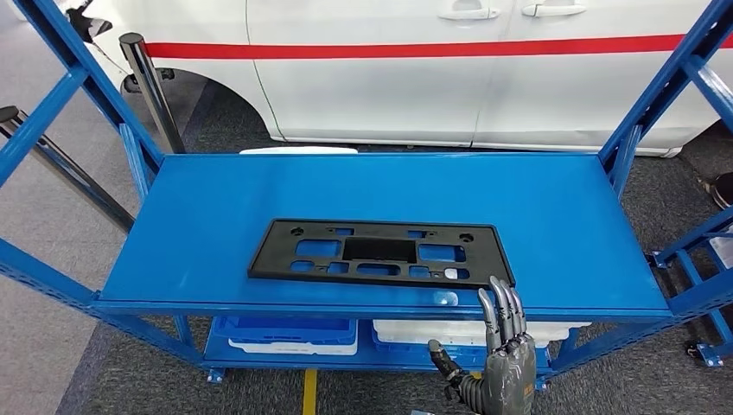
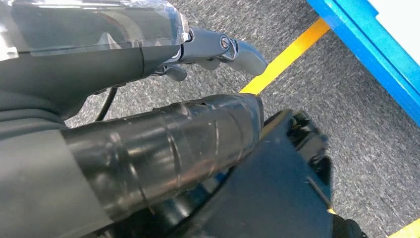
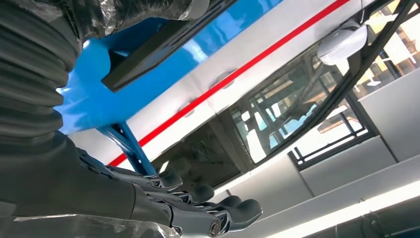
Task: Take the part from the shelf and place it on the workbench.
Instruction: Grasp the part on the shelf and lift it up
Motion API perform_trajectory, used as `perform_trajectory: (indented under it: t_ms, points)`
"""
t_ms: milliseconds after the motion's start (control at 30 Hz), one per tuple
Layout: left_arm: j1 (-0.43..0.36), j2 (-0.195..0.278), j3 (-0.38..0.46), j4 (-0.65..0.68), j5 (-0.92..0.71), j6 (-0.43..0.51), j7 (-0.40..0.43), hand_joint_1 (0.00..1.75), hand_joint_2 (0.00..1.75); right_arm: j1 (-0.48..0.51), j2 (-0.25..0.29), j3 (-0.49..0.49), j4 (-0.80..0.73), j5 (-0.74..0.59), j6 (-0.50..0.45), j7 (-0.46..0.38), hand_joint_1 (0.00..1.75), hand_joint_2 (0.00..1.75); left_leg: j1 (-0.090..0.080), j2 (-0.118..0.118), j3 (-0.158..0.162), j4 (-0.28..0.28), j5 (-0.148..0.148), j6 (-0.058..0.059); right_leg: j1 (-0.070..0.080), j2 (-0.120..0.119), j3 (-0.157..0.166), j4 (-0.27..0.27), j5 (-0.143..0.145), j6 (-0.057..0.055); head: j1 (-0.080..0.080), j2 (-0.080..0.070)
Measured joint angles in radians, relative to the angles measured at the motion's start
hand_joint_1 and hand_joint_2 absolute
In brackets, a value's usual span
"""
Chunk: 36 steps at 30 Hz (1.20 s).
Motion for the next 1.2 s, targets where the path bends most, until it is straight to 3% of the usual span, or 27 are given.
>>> perform_trajectory:
  t_ms: [67,100,133,200,267,333,433,467,500,567,633,700,833,1000,1200]
  points:
    - [0.001,0.001,0.000,0.000,0.000,0.000,0.000,0.00,0.00,0.000,0.000,0.001,0.000,0.000,0.000,0.000,0.00,1.75,-0.005,0.000,0.030,-0.104,0.077,0.013,0.003,0.001,0.016,-0.001,-0.012,0.002,0.001,0.000]
    - [0.000,0.001,-0.001,0.000,0.000,0.000,0.000,0.00,0.00,0.000,0.000,0.002,0.000,0.000,0.000,0.000,0.00,1.75,-0.009,-0.001,0.042,-0.147,0.093,0.021,0.003,0.002,0.022,-0.001,-0.018,0.005,0.001,0.000]
    - [-0.001,0.002,-0.001,0.000,0.000,0.000,0.000,0.00,0.00,-0.001,0.000,0.002,0.000,0.000,0.000,0.001,0.00,1.75,-0.013,-0.001,0.052,-0.179,0.106,0.026,0.003,0.002,0.025,-0.001,-0.024,0.010,0.001,0.000]
    - [-0.002,0.003,-0.002,0.000,0.000,0.001,0.000,0.00,0.00,-0.001,-0.001,0.004,0.001,0.001,0.000,0.003,0.00,1.75,-0.017,-0.002,0.058,-0.199,0.104,0.031,0.003,0.003,0.028,-0.002,-0.032,0.022,0.000,0.000]
    - [-0.001,0.002,-0.002,0.000,0.000,0.003,0.000,0.00,0.00,-0.002,-0.003,0.006,0.000,0.006,0.000,0.008,0.00,1.75,-0.011,-0.002,0.069,-0.211,0.113,0.034,0.003,0.001,0.030,0.003,-0.045,0.033,0.000,0.000]
    - [-0.003,0.000,-0.002,0.000,0.000,0.011,0.003,0.00,0.00,-0.003,-0.006,0.009,-0.001,0.011,0.000,0.014,0.00,1.75,-0.004,-0.001,0.081,-0.222,0.112,0.042,0.002,-0.001,0.000,0.067,-0.082,0.043,0.002,0.000]
    - [-0.005,0.000,-0.002,0.000,0.000,0.028,0.014,0.00,0.00,-0.001,-0.012,0.011,0.001,0.015,0.000,0.017,0.00,1.75,-0.005,-0.001,0.093,-0.223,0.100,0.049,-0.004,-0.003,-0.114,0.253,-0.143,0.054,0.004,0.000]
    - [-0.004,-0.001,-0.002,0.000,0.000,0.031,0.016,0.00,0.00,0.000,-0.014,0.011,0.001,0.015,0.000,0.017,0.00,1.75,-0.006,-0.001,0.100,-0.222,0.094,0.049,-0.006,-0.003,-0.139,0.277,-0.132,0.056,0.004,0.000]
    - [-0.003,-0.001,-0.002,0.000,0.000,0.031,0.018,0.00,0.00,0.001,-0.015,0.011,0.001,0.016,0.000,0.018,0.00,1.75,-0.005,-0.001,0.108,-0.222,0.087,0.048,-0.007,-0.004,-0.144,0.261,-0.100,0.057,0.004,0.000]
    - [-0.002,-0.002,-0.002,0.000,0.000,0.031,0.019,0.00,0.00,0.001,-0.017,0.011,0.002,0.017,0.000,0.018,0.00,1.75,-0.005,-0.003,0.125,-0.219,0.072,0.043,-0.009,-0.006,-0.109,0.144,-0.007,0.055,0.004,0.000]
    - [-0.004,-0.002,-0.002,0.001,0.000,0.031,0.019,0.00,0.00,0.000,-0.018,0.012,0.002,0.019,0.000,0.019,0.00,1.75,-0.009,-0.004,0.134,-0.214,0.060,0.035,-0.006,-0.006,-0.074,0.048,0.038,0.049,0.004,0.000]
    - [-0.006,-0.002,-0.002,0.001,0.000,0.035,0.020,0.00,0.00,0.000,-0.019,0.013,0.002,0.021,0.000,0.021,0.00,1.75,-0.012,-0.005,0.134,-0.209,0.053,0.031,-0.004,-0.006,-0.066,0.025,0.036,0.044,0.004,0.000]
    - [-0.007,-0.002,-0.002,0.002,-0.001,0.064,0.027,0.00,0.00,0.003,-0.021,0.014,0.001,0.032,0.000,0.027,0.00,1.75,-0.012,-0.005,0.136,-0.212,0.050,0.041,-0.003,-0.001,-0.062,0.018,0.032,0.038,0.003,0.000]
    - [-0.008,-0.002,-0.002,0.001,-0.001,0.082,0.042,0.00,0.00,0.003,-0.029,0.022,0.001,0.034,0.000,0.056,0.00,1.75,-0.012,-0.005,0.140,-0.219,0.051,0.039,-0.001,-0.001,-0.061,0.019,0.028,0.031,0.003,0.000]
    - [-0.009,-0.002,-0.003,0.002,-0.001,0.097,0.055,0.00,0.00,0.001,-0.065,0.041,-0.001,0.083,0.000,0.108,0.00,1.75,-0.009,-0.005,0.141,-0.221,0.051,0.023,0.000,-0.002,-0.060,0.020,0.027,0.030,0.003,0.000]
